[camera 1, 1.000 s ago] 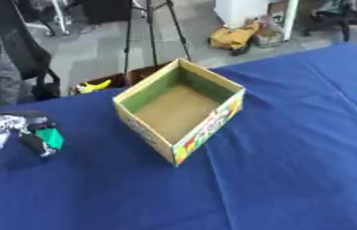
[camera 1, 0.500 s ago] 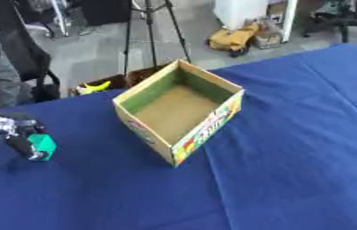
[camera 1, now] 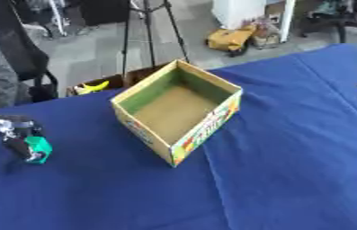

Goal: Pick up objects on the table and place them in the box.

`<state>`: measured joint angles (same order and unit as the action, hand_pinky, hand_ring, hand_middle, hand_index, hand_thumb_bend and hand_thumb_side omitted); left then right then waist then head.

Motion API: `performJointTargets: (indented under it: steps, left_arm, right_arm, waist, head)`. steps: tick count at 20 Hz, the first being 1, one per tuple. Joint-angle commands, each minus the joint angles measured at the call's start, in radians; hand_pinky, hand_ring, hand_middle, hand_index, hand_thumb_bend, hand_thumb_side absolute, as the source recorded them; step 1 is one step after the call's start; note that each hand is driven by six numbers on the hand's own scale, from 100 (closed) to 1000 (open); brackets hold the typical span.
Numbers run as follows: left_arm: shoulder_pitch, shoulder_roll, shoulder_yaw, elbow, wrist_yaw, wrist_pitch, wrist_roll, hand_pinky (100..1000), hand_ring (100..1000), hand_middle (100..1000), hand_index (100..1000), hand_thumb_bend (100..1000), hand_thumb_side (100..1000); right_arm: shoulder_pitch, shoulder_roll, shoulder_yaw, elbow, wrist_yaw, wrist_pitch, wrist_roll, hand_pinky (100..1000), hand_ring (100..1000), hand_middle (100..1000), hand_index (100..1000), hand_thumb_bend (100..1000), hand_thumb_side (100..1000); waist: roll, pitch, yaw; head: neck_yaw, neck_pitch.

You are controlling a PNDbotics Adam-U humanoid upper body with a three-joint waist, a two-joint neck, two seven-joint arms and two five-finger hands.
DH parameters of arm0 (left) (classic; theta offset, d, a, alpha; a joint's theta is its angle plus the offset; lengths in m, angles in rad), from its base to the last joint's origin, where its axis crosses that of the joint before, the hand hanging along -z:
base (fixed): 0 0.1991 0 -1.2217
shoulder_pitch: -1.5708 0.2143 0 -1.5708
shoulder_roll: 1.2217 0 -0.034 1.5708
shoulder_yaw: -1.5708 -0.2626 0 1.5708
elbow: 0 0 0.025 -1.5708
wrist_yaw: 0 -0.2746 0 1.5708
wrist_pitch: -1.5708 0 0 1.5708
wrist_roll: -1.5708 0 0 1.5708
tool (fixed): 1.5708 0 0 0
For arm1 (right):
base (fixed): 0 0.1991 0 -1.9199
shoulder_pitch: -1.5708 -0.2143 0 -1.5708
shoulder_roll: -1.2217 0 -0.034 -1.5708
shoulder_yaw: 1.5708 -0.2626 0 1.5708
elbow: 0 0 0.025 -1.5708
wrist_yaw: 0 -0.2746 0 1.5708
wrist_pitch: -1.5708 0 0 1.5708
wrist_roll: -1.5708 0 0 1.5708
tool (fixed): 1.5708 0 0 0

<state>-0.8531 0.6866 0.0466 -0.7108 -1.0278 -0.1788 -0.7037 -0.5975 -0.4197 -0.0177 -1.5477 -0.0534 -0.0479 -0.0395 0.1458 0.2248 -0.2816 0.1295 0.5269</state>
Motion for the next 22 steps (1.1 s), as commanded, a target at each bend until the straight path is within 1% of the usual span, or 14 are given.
performJointTargets:
  steps: [1,2,3,8,12,22]
  left_arm:
    - [-0.011,0.041,0.001,-0.007,0.003,0.007,0.001,468,502,637,751,238,264]
    - [-0.010,0.040,0.001,-0.007,0.004,0.009,0.001,437,478,625,739,215,264]
    - [-0.010,0.040,0.001,-0.006,0.006,0.011,0.001,424,467,620,732,200,264]
    - [-0.010,0.037,-0.001,-0.007,0.021,0.016,-0.002,372,425,577,674,156,263]
    - [-0.011,0.034,0.003,-0.015,0.050,0.021,0.011,336,396,540,639,100,250]
    - [-0.023,0.026,0.003,-0.087,0.155,0.027,0.070,302,370,516,620,100,267]
  right_arm:
    - [-0.014,-0.017,-0.007,-0.009,-0.004,-0.002,0.004,534,626,726,857,100,852]
    - [-0.014,-0.017,-0.007,-0.009,-0.004,-0.002,0.004,534,626,726,857,100,852]
    - [-0.014,-0.017,-0.008,-0.009,-0.004,-0.002,0.004,535,626,726,857,100,852]
    - [-0.014,-0.015,-0.008,-0.009,-0.004,-0.002,0.004,535,627,726,857,100,852]
    - [-0.013,-0.014,-0.008,-0.009,-0.004,-0.002,0.003,536,627,726,856,100,852]
    - [-0.008,-0.010,-0.011,-0.008,-0.005,-0.003,0.002,537,628,727,857,100,851]
  waist:
    - [-0.010,-0.018,0.002]
    - [-0.011,-0.018,0.003]
    - [-0.012,-0.018,0.003]
    - [-0.015,-0.020,0.002]
    - [-0.017,-0.022,0.002]
    - [-0.025,-0.031,0.004]
  head:
    - [-0.004,-0.006]
    - [-0.004,-0.007]
    - [-0.005,-0.007]
    - [-0.005,-0.009]
    - [-0.007,-0.011]
    - [-0.010,-0.013]
